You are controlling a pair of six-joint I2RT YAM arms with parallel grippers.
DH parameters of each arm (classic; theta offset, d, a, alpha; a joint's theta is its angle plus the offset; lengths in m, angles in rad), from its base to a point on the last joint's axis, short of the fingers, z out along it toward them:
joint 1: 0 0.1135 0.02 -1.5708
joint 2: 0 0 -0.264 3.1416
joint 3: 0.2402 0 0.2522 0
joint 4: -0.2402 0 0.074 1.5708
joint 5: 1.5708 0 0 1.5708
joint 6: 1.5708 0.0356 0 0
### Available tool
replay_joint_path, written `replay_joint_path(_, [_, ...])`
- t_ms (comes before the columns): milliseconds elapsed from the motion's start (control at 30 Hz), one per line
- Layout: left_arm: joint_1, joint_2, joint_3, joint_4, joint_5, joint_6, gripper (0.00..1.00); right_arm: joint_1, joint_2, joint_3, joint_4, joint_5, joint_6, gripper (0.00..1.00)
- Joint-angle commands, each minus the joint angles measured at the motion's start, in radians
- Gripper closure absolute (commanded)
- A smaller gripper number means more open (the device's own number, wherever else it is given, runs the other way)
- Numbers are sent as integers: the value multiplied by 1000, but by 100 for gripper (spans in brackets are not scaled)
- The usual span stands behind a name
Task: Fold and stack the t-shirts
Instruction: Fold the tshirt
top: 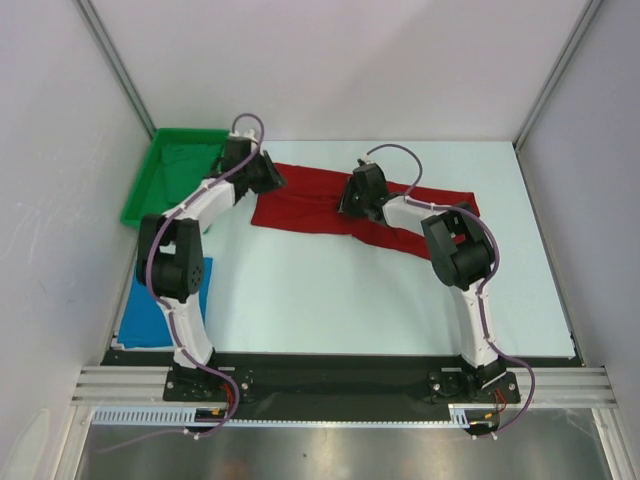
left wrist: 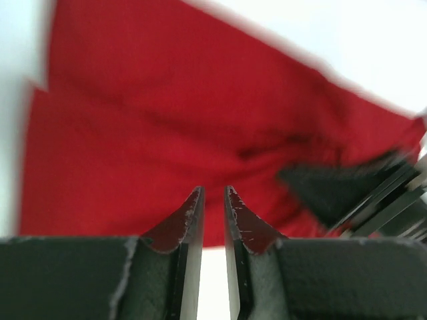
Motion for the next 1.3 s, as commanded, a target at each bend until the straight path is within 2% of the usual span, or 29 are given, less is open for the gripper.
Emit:
replay_joint_path(0, [-41,9,-80,98,52,-61,78,-8,26,97,28,32,-17,67])
replay_joint_path(200, [-41,74,-35,106,61,-77,78,-29,104,220,-15,12,-33,67])
replay_joint_path(333, [-20,144,34,79,63,-66,77,-39,58,235,-79,-25,-31,66])
replay_joint_path(733, [34,385,237,-6,77,-37,77,-81,-326,-185,-86,-131,-53,57])
replay_joint_path(867, [49,390,332,-58,65,-6,77,-109,-432,-303,-125,-145,-77,55])
replay_joint_path(1033, [53,353,441,-132,40,31,71,-166,-563,-473,-151,-137,-83,52])
replay_joint_path(1133, [48,273,420,-139,37,35,69,-229,-643,-533,-185,-106,-82,51])
replay_joint_path(1233, [36,172,322,-130,32,32,69,-292,-713,-594,-219,-71,-79,50])
replay_joint_path(1267, [33,148,239,-107,28,19,70,-304,-725,-619,-224,-57,-77,51])
